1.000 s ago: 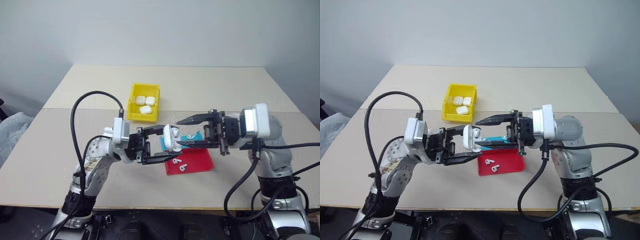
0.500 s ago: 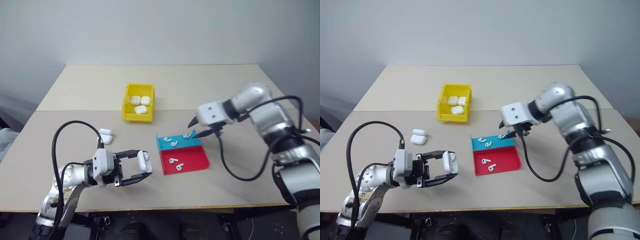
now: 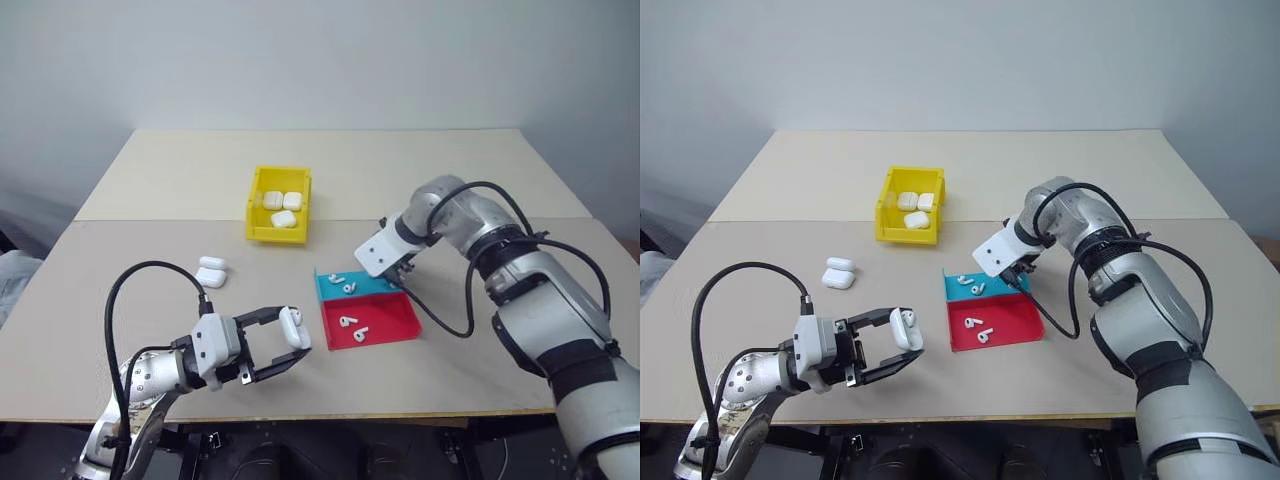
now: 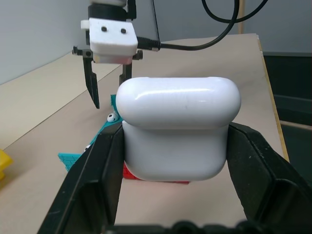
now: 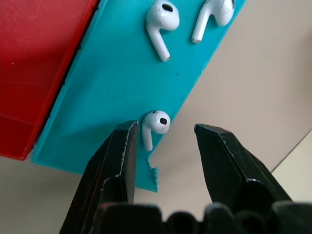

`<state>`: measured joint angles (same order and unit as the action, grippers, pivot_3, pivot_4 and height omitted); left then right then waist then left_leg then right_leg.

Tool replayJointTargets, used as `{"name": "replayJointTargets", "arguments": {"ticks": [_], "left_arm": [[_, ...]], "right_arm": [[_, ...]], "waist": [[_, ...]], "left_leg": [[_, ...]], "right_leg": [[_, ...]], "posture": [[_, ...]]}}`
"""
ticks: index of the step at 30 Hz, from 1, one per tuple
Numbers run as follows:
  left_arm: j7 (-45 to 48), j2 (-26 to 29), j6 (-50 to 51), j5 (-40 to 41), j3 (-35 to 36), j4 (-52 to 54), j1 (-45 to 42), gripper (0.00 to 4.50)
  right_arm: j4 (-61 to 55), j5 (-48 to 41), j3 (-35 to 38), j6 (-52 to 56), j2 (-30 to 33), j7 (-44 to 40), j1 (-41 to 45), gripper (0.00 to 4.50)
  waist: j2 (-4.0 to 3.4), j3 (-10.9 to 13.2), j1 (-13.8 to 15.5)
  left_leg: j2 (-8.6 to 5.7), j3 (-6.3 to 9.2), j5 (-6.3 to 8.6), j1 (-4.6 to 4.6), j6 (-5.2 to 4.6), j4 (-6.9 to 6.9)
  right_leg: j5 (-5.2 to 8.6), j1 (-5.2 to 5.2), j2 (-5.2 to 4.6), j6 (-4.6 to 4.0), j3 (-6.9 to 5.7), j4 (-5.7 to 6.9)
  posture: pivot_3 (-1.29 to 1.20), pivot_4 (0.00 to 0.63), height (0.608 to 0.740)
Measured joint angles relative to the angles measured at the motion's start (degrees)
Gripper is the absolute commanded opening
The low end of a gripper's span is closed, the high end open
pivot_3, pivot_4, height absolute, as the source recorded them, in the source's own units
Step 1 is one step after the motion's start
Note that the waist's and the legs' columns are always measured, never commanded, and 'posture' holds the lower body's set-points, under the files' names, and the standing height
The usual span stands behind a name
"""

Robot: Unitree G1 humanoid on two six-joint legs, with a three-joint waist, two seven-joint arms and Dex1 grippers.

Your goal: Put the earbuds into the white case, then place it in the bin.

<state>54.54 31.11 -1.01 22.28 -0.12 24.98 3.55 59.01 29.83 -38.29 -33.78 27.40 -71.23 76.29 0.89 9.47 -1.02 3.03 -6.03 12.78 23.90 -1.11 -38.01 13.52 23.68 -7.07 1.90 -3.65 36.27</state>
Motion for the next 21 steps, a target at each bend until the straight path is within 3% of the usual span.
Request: {"name": "replayJointTargets", "arguments": {"ticks": [21], "left_arm": [[-4.0,0.0,1.1,-0.7,-2.2,2.6,0.7,2.79]], "right_arm": [[11.0,8.3,-2.0,-6.2,-3.9,7.1,3.6,2.27]], "waist": [[-0.01,0.0,-0.1]], "left_leg": [[0.01,-0.38,-0.06,0.01,0.1,0.08]], "right_leg": [[0.01,0.46,0.02,-0.05,0.47,0.39]], "posture": [[0.0,0.15,0.74]]}}
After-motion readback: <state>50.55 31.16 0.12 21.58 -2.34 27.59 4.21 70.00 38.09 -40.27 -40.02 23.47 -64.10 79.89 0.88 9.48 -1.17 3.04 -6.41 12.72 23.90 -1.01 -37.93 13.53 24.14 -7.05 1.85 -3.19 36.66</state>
